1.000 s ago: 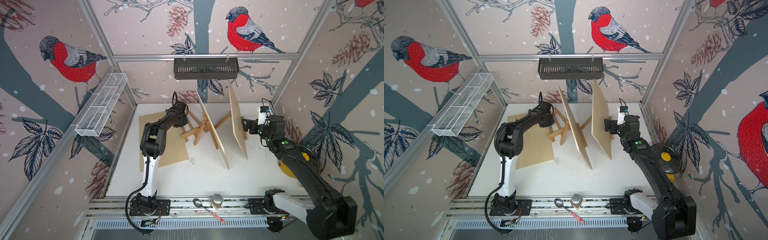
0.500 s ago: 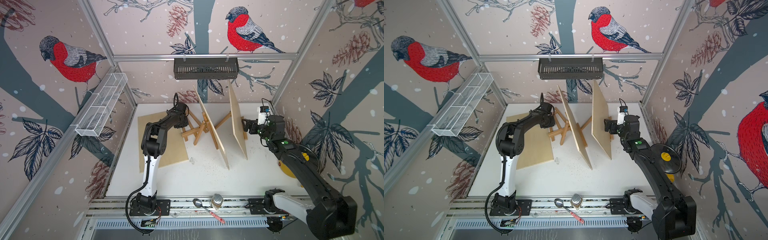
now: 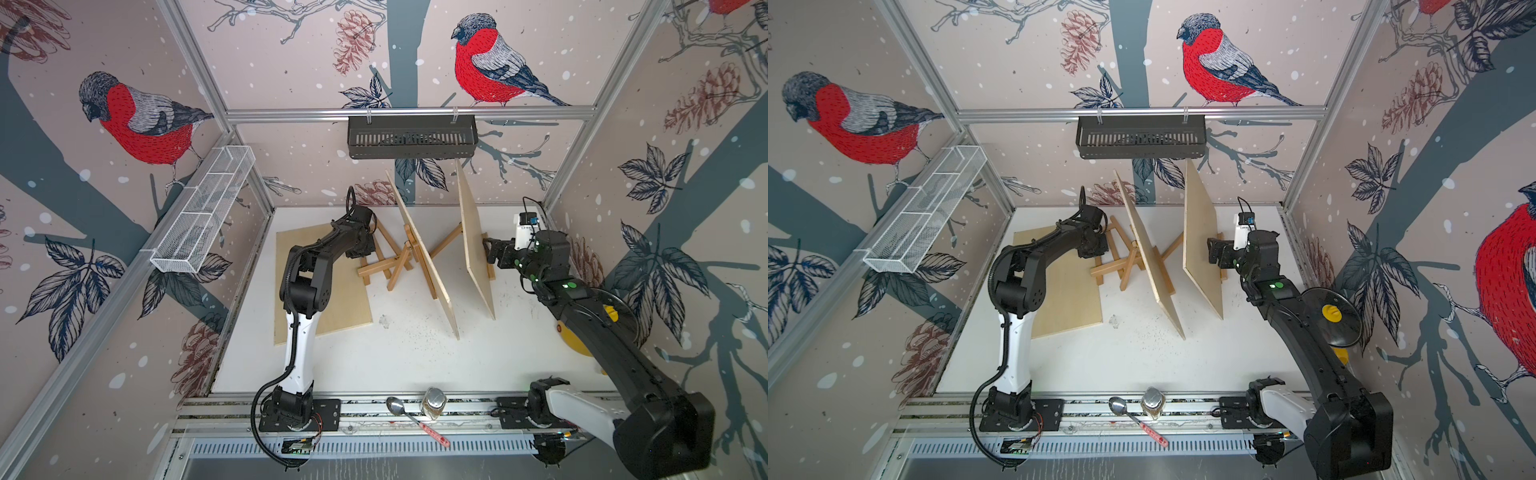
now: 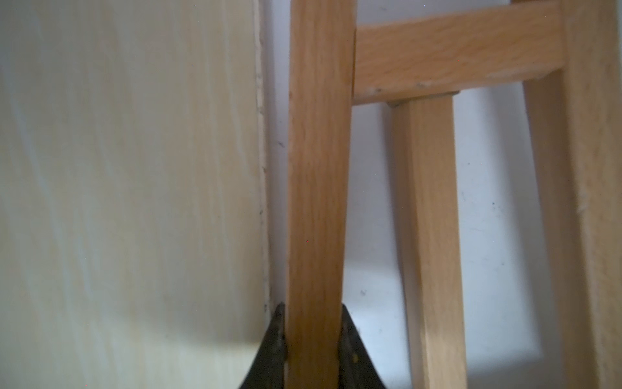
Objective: Disassemble the easel
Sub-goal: Pick up the easel at the center of the board.
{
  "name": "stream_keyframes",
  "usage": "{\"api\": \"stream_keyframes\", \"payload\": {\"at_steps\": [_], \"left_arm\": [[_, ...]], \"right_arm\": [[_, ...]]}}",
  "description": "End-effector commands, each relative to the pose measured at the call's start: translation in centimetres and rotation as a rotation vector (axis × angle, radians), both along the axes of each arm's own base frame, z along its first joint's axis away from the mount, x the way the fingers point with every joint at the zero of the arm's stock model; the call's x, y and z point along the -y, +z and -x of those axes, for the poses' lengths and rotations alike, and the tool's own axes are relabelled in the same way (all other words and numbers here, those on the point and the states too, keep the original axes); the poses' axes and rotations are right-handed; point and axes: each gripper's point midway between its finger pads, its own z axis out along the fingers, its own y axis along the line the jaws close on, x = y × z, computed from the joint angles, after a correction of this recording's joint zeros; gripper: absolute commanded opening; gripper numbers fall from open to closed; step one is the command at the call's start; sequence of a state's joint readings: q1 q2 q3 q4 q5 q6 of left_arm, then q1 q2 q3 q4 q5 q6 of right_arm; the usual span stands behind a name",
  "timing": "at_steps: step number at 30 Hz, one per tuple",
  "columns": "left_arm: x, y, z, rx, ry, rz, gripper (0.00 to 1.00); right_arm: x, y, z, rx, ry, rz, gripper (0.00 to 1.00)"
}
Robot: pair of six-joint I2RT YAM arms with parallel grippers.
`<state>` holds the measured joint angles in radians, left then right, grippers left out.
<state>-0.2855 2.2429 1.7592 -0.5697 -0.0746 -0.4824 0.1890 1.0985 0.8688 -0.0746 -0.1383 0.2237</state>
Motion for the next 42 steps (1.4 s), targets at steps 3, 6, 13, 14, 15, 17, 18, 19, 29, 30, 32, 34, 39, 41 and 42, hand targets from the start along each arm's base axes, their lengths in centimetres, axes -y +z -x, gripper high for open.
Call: {"api": "stream_keyframes", "payload": {"at_steps": [3,6,13,14,15,17,18,19,29,30,32,34,39,41,42], "left_arm": [[-0.7,4.0,-0.3,0.099,-0.003,-0.044,0.11],[-1.0,6.7,-0.3,0.162,-0.009,-0.059,0.11],[-4.0,11.2,1.5,0.185,0.022,-0.198,0.10],[-4.5,11.9,2.0,0.194,0.024,-0.216,0.10],[-4.7,12.4,2.4,0.202,0.025,-0.224,0.10],[-5.4,14.0,3.5,0.233,0.029,-0.240,0.10],[-5.7,14.8,3.9,0.250,0.032,-0.245,0.10],[-6.1,15.6,4.5,0.268,0.040,-0.252,0.10],[-9.4,24.8,11.0,0.444,0.029,-0.325,0.12],[-9.6,25.6,11.7,0.465,0.019,-0.330,0.12],[-9.8,27.3,13.2,0.520,-0.003,-0.331,0.13],[-10.4,29.5,14.9,0.588,-0.005,-0.331,0.13],[-11.3,33.6,18.7,0.692,-0.017,-0.320,0.14],[-11.3,34.5,19.7,0.708,-0.032,-0.314,0.14],[-11.2,34.7,20.2,0.712,-0.044,-0.313,0.14]], "right_arm": [[-0.2,0.4,0.0,0.015,0.008,-0.005,0.92],[-0.3,0.4,0.0,0.016,0.009,-0.006,0.92],[-0.3,0.8,0.3,0.025,0.010,-0.009,0.92],[-0.3,1.0,0.3,0.029,0.009,-0.008,0.92],[-0.3,1.1,0.4,0.030,0.008,-0.007,0.92],[-0.2,1.3,0.5,0.034,0.006,-0.005,0.92],[-0.2,1.3,0.5,0.036,0.005,-0.003,0.92],[-0.1,1.5,0.6,0.038,0.004,-0.003,0.92],[0.2,3.4,1.4,0.081,-0.010,0.010,0.92],[0.2,3.6,1.6,0.087,-0.010,0.012,0.92],[0.2,4.5,1.9,0.110,-0.014,0.017,0.91],[0.3,6.0,2.6,0.155,-0.019,0.021,0.91],[0.3,11.0,4.9,0.301,-0.016,0.006,0.90],[-0.2,13.6,6.2,0.382,0.006,-0.017,0.88],[-0.7,15.2,7.1,0.427,0.026,-0.035,0.87]]}}
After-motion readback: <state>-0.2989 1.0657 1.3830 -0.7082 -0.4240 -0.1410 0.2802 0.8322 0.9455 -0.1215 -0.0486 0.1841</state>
